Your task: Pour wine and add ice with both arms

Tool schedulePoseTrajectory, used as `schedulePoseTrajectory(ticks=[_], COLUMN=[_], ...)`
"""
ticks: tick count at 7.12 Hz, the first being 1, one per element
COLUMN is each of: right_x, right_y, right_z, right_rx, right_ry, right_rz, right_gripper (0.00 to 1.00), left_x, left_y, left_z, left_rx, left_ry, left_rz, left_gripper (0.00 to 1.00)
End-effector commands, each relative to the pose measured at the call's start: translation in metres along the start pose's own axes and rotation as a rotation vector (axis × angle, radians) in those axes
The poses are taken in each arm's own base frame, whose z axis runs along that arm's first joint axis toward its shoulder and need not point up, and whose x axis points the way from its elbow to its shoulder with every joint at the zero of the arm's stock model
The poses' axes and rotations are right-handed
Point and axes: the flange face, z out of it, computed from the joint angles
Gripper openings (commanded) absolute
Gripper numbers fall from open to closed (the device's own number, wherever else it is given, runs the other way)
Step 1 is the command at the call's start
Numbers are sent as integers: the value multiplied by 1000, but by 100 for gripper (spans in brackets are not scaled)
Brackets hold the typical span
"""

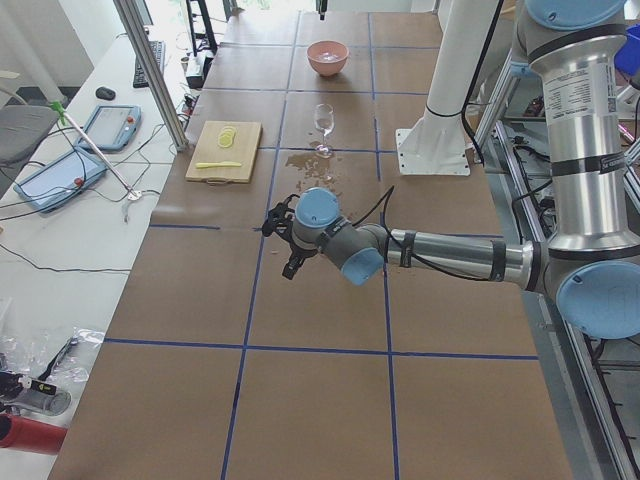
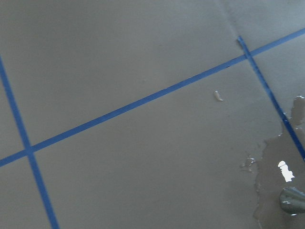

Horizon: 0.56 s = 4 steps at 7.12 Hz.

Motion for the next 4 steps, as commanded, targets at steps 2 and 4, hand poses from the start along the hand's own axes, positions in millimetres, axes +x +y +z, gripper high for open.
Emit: schedulePoseTrajectory(ticks=[2, 4], right_x=[-3, -10], right_y=[0, -2], right_z=[4, 4], right_rx=[-8, 13], right_ry=[1, -10], right_rz=[-2, 21], right_gripper=[100, 100], left_x=[46, 66], left_y=[86, 114], left_z=[8, 27], left_rx=[201, 276], left_ry=[49, 3], left_rz=[95, 125], left_gripper=[99, 99])
